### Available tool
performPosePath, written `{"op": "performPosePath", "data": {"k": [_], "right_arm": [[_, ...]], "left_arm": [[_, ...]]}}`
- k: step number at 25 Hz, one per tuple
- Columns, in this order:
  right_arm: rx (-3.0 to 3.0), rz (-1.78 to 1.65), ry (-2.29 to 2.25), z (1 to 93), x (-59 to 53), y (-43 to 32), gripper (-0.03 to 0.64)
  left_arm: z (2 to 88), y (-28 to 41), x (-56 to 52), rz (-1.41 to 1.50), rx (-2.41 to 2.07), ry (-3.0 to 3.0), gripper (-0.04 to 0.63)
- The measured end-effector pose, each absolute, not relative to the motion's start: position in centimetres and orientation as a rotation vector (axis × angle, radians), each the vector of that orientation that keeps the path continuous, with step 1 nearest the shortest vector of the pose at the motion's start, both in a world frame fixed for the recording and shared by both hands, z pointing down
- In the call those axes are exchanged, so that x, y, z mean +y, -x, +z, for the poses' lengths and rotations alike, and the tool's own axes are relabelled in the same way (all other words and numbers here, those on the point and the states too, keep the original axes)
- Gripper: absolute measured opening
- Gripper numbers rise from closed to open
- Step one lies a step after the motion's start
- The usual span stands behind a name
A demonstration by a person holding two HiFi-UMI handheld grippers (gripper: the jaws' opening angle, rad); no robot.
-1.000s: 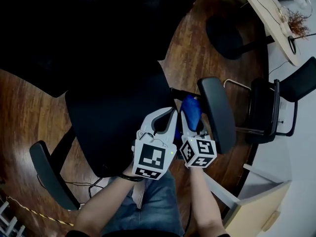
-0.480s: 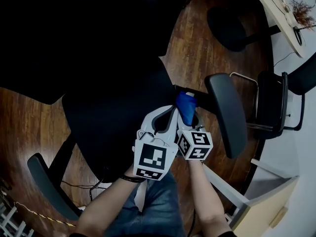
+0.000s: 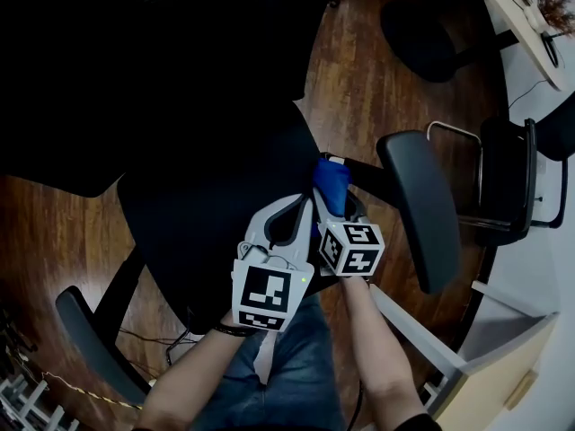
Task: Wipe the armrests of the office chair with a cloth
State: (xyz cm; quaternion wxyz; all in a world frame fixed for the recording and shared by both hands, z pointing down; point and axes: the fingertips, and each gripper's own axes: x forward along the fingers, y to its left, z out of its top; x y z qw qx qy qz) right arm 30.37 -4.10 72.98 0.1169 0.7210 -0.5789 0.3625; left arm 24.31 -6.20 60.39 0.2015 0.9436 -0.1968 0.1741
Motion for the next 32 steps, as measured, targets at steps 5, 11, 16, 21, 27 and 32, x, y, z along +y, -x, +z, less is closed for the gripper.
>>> {"op": "performPosePath", "data": {"k": [5,11,16,21,27,32], "right_arm": [[-1.699,1.084,-2.214,70.6,-1.4,-30.1,0.141],[-1.612,1.326,-2.485,70.2,4.0,-30.5,0.141],[-1.543,1.474,-2.673,71.2,5.0,-32.5,0.141],[-1.55,1.504,-2.754,71.0,3.6,-33.9,0.141],[-1.542,1.38,-2.8,68.4,4.3,-33.9,0.141],[-1.549,1.267,-2.841,64.9,5.1,-34.0,0.141]], "left_arm": [[59.1,-25.1,-4.9,0.502,-0.511,-2.652,0.003],[57.7,-26.5,-2.7,0.535,-0.433,-2.705,0.003],[57.5,-27.7,-1.6,0.542,-0.372,-2.767,0.003],[57.0,-28.6,-1.7,0.531,-0.341,-2.812,0.003],[56.4,-28.4,-0.9,0.524,-0.335,-2.8,0.003],[55.7,-28.4,-0.2,0.523,-0.326,-2.785,0.003]]}}
